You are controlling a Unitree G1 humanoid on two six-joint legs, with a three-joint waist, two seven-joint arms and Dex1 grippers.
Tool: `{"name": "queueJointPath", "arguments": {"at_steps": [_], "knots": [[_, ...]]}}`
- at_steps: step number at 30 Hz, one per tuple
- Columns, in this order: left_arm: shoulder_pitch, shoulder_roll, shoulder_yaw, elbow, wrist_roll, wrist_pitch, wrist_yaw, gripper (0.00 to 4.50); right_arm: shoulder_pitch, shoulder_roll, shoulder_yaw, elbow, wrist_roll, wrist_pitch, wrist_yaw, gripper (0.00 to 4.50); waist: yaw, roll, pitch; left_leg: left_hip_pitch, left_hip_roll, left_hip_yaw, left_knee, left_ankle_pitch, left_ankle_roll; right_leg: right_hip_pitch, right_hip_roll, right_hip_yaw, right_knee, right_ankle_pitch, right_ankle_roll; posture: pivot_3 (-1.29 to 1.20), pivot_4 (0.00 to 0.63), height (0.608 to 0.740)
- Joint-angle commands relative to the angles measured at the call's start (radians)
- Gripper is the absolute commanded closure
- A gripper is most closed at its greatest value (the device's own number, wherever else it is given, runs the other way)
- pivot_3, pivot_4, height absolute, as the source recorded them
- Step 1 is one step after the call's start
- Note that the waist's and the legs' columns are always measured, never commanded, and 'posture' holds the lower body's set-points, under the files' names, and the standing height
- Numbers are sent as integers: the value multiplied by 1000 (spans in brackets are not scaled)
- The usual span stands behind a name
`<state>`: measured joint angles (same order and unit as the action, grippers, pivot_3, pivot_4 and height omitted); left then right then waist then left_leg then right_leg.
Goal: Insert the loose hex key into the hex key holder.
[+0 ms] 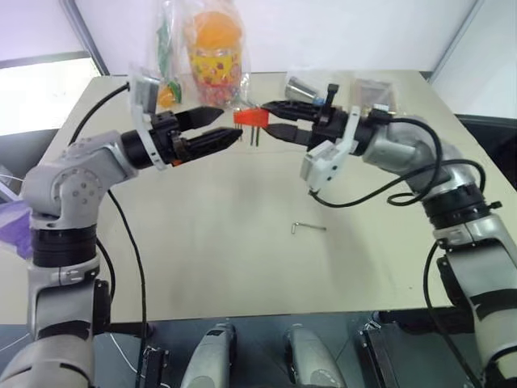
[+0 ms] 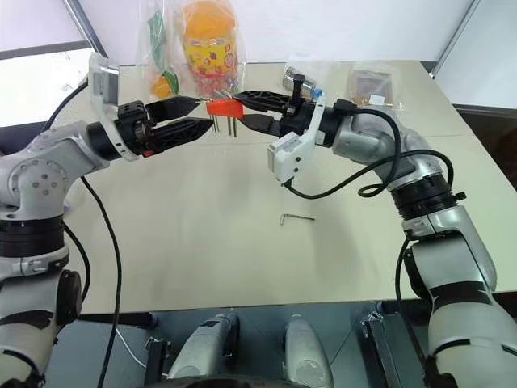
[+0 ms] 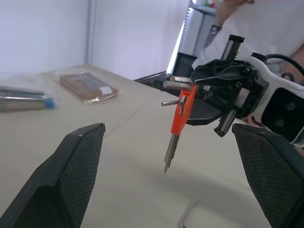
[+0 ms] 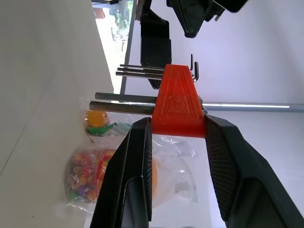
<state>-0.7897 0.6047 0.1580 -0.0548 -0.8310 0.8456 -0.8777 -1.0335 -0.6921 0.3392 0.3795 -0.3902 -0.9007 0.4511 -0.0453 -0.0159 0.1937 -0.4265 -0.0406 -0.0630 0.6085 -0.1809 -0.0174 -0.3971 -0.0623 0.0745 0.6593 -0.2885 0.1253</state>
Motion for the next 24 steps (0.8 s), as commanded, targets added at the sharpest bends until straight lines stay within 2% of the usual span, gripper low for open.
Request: {"name": "queueJointPath", "arguments": {"at_steps": [1, 21, 24], "knots": [[-27, -8, -15, -18, -7, -7, -26, 0, -13, -7, -26, -47, 61, -8, 46, 3482, 0, 0, 0, 0, 0, 0, 0, 0, 0, 0, 0, 0, 0, 0, 0, 0, 150, 740], [-10, -19, -30, -43, -4, -10, -44, 0, 9, 12, -27, -75, 93, -13, 164, 3482, 2, 0, 0, 0, 0, 0, 0, 0, 0, 0, 0, 0, 0, 0, 0, 0, 150, 740], [-8, -24, -35, -40, 0, -13, -46, 865, 9, 12, -28, -81, 94, -11, 171, 3482, 2, 0, 0, 0, 0, 0, 0, 0, 0, 0, 0, 0, 0, 0, 0, 0, 150, 740]]}}
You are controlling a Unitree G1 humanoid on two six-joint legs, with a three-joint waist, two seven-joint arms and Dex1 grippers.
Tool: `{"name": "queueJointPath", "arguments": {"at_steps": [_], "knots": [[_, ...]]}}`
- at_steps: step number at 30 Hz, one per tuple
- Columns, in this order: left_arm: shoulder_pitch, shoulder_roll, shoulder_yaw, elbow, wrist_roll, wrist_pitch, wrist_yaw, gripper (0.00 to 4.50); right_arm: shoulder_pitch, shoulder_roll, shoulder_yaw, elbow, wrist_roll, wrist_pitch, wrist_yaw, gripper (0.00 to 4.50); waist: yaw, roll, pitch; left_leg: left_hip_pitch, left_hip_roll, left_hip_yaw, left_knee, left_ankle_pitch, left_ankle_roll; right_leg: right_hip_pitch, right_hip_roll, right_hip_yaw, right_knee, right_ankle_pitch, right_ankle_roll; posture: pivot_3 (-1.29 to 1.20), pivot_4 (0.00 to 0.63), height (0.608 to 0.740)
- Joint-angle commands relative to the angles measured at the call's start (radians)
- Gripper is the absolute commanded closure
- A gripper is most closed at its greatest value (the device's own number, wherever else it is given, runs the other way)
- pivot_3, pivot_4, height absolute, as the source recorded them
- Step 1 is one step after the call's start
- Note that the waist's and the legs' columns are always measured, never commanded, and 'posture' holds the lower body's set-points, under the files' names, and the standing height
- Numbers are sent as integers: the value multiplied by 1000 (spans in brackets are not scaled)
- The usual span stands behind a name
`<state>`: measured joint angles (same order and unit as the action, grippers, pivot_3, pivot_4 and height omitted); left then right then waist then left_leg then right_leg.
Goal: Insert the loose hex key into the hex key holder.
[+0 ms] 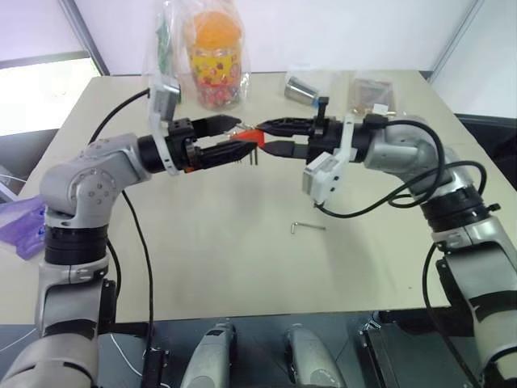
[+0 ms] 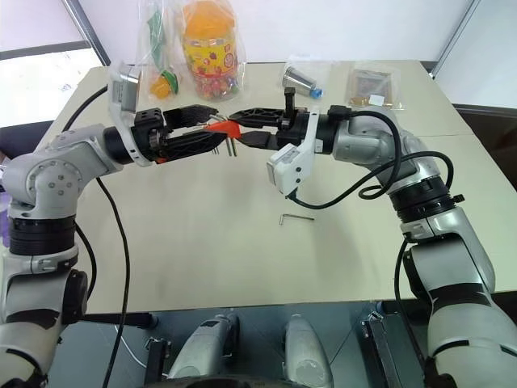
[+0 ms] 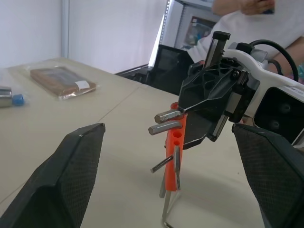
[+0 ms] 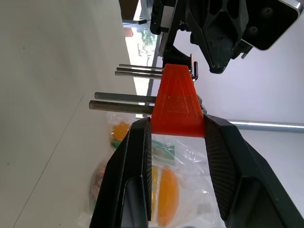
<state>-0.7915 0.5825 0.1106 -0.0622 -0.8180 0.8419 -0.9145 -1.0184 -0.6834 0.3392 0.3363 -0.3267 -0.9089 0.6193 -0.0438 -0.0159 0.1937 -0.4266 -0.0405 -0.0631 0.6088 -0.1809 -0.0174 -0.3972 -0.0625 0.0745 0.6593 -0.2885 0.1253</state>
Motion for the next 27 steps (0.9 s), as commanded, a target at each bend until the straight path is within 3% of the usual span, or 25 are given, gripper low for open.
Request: {"name": "queueJointPath", "arguments": {"at_steps": [1, 7, 25, 27], "knots": [[-6, -5, 12, -30, -13, -9, -8, 1407, -6, 3, -29, -41, 32, -2, 6, 3482, 0, 0, 0, 0, 0, 0, 0, 0, 0, 0, 0, 0, 0, 0, 0, 0, 150, 740], [1, -20, 2, -26, -4, -13, -7, 4463, -4, 2, -34, -58, 38, 12, 19, 3482, 0, 0, 0, 0, 0, 0, 0, 0, 0, 0, 0, 0, 0, 0, 0, 0, 150, 740], [-8, -45, -9, -23, 23, -25, -1, 4463, 2, 6, -51, -88, 50, 41, 29, 3482, 0, 0, 0, 0, 0, 0, 0, 0, 0, 0, 0, 0, 0, 0, 0, 0, 150, 740], [-9, -47, -9, -22, 27, -28, -2, 4500, 3, 6, -50, -90, 55, 45, 33, 2415, 1, 0, 0, 0, 0, 0, 0, 0, 0, 0, 0, 0, 0, 0, 0, 0, 150, 740]]}}
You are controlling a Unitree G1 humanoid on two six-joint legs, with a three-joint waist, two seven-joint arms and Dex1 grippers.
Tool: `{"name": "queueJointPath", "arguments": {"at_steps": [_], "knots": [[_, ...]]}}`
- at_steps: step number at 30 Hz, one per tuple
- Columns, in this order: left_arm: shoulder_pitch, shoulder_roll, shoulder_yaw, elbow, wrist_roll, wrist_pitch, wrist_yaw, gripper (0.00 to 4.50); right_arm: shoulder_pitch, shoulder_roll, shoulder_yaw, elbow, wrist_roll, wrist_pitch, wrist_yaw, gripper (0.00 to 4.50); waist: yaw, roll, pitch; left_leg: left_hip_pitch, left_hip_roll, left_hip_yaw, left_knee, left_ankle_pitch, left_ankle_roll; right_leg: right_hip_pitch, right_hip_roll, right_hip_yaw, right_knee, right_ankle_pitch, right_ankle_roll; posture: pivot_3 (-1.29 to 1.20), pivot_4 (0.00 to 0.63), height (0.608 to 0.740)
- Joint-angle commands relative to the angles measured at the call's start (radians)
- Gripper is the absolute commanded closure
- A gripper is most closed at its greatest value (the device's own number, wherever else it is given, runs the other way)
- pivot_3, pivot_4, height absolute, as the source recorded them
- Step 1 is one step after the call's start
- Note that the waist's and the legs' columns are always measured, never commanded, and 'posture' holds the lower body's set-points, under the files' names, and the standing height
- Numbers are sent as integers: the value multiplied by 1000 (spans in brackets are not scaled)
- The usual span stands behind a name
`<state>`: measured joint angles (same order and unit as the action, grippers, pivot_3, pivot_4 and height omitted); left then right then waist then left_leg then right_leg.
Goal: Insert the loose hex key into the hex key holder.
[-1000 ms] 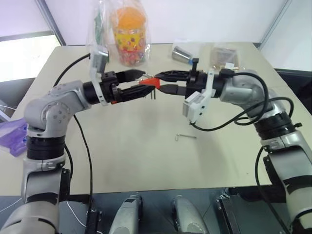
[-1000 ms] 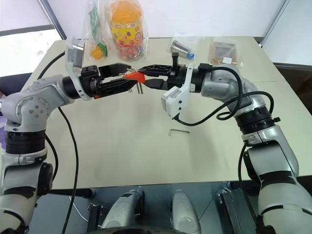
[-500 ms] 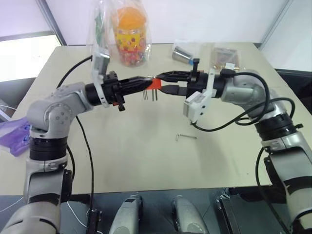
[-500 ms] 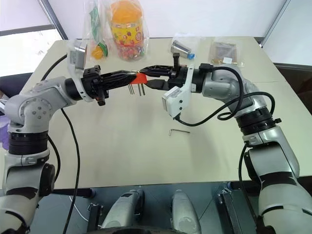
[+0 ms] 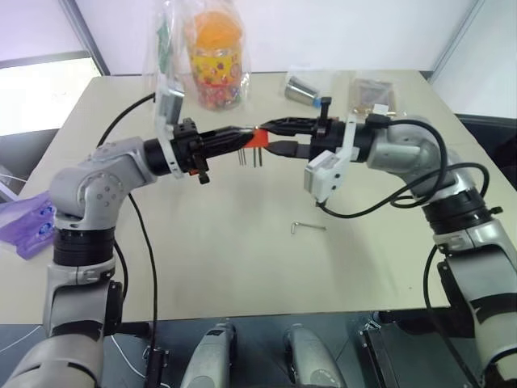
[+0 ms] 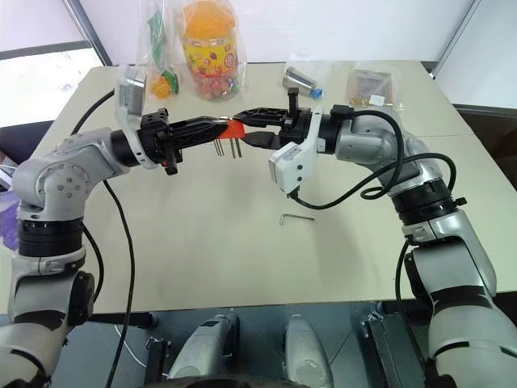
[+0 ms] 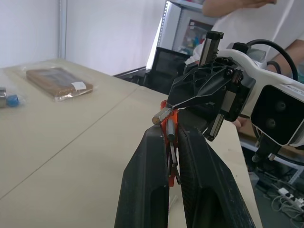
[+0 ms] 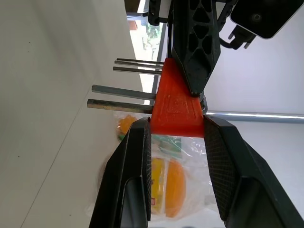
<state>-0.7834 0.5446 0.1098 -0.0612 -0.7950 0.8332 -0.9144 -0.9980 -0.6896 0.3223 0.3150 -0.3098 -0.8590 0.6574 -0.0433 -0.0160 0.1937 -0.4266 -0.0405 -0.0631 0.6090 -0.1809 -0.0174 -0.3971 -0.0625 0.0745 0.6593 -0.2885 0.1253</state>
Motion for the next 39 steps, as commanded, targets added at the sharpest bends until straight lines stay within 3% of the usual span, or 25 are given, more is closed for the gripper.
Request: {"name": "queueJointPath", "arguments": {"at_steps": [1, 5, 11, 15, 18, 23, 32, 39], "knots": [[-18, -9, -8, -22, 6, -22, -3, 4500, -17, 12, -32, -69, 43, -1, 1, 1980, 0, 0, 0, 0, 0, 0, 0, 0, 0, 0, 0, 0, 0, 0, 0, 0, 150, 740], [-15, -7, -9, -25, 9, -28, -1, 4500, -8, 3, -32, -82, 43, 15, 17, 29, 0, 0, 0, 0, 0, 0, 0, 0, 0, 0, 0, 0, 0, 0, 0, 0, 150, 740], [1, 6, -4, -42, 33, -50, 3, 4500, 28, -48, -42, -88, 93, 135, 110, 29, 3, 0, 0, 0, 0, 0, 0, 0, 0, 0, 0, 0, 0, 0, 0, 0, 150, 740], [15, 16, 16, -66, 37, -64, 26, 4500, 93, -101, -65, -121, 187, 382, 248, 29, 5, 0, 0, 0, 0, 0, 1, 0, 0, 1, -1, 0, 0, 0, 0, 0, 150, 740], [31, 21, 41, -100, 35, -70, 58, 4500, 187, -169, -71, -221, 311, 727, 436, 29, 6, 0, 0, 0, 0, 0, 1, 0, 1, 1, -1, 0, 0, 0, 0, 0, 150, 740], [47, 17, 63, -139, 23, -64, 99, 4500, 242, -178, -55, -327, 395, 1063, 562, 29, -1, 0, 0, 0, 0, 0, 2, -1, 2, 1, -1, 0, 0, 0, 0, 0, 150, 740], [57, 10, 74, -176, 5, -60, 147, 4500, 260, -95, -16, -369, 406, 1325, 586, 29, 5, 0, 0, 0, 0, 0, 2, -1, 1, 1, -2, 0, -1, 0, 0, 0, 150, 740], [73, -6, 91, -204, -25, -50, 197, 4500, 265, -41, 58, -293, 321, 1306, 549, 29, 7, 0, 0, -1, 0, 0, 2, -1, 1, 1, -2, -1, -2, 0, 0, 0, 150, 740]]}}
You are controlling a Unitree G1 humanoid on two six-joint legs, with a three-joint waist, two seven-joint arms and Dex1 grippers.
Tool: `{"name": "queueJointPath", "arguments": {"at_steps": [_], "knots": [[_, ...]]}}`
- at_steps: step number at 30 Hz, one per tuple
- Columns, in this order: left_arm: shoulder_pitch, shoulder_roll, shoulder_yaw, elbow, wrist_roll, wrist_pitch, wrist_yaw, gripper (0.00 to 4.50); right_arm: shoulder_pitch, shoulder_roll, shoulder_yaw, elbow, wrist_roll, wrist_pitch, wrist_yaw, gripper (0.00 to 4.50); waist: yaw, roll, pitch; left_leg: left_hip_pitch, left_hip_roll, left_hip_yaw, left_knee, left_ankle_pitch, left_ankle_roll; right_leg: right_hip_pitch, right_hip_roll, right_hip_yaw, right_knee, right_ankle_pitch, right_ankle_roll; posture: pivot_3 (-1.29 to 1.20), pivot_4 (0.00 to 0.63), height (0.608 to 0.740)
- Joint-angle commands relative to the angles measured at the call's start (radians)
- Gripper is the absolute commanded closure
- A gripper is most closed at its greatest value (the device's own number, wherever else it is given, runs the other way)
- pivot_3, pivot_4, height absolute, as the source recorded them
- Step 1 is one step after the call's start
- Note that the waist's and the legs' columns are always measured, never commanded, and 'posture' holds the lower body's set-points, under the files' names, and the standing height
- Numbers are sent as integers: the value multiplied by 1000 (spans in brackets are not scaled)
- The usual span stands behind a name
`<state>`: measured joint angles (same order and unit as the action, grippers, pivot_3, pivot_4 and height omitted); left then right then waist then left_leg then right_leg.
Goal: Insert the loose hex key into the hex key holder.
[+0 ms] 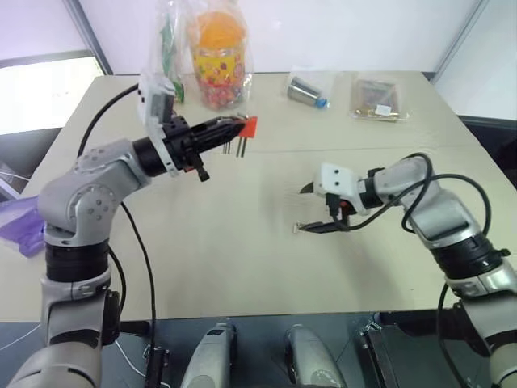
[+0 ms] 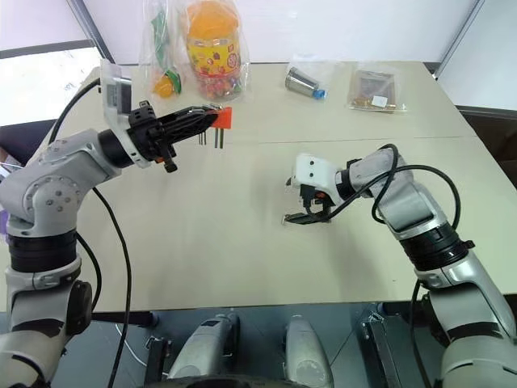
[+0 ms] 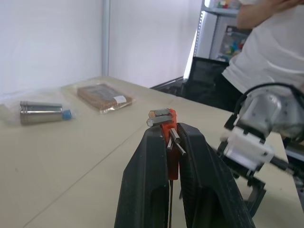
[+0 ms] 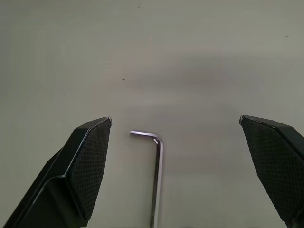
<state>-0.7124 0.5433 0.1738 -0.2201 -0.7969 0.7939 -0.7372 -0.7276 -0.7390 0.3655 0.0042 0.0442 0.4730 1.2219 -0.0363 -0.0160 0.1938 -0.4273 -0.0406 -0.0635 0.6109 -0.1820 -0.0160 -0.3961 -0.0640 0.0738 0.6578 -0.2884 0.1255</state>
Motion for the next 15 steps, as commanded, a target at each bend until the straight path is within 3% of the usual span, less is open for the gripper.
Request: {"name": "queueJointPath", "arguments": {"at_steps": [1, 10, 13, 15], "knots": [[4, -6, 28, -49, -25, -10, 25, 4500, -5, 10, 25, 32, -51, -43, -23, 29, 1, 0, 0, 0, 0, 0, 0, 0, 0, 0, 0, 0, 0, 0, 0, 0, 150, 740], [22, -4, 30, -77, -44, -11, 61, 4500, -11, 37, 67, 139, -154, -110, -72, 29, -2, 0, 0, 0, 0, 0, 0, 0, 0, 0, 0, 0, 0, 0, 0, 0, 150, 740], [26, -4, 28, -81, -43, -14, 67, 4500, -14, 42, 71, 167, -173, -122, -73, 829, -3, 0, 0, 0, 0, 0, 0, 0, 0, 0, 1, 0, 0, 0, 0, 0, 150, 740], [27, -3, 27, -82, -41, -16, 70, 4500, -12, 45, 70, 173, -176, -121, -66, 1781, -3, 0, 0, 1, 0, 0, 1, 0, 0, 1, 1, -1, 0, 0, 0, 0, 150, 740]]}}
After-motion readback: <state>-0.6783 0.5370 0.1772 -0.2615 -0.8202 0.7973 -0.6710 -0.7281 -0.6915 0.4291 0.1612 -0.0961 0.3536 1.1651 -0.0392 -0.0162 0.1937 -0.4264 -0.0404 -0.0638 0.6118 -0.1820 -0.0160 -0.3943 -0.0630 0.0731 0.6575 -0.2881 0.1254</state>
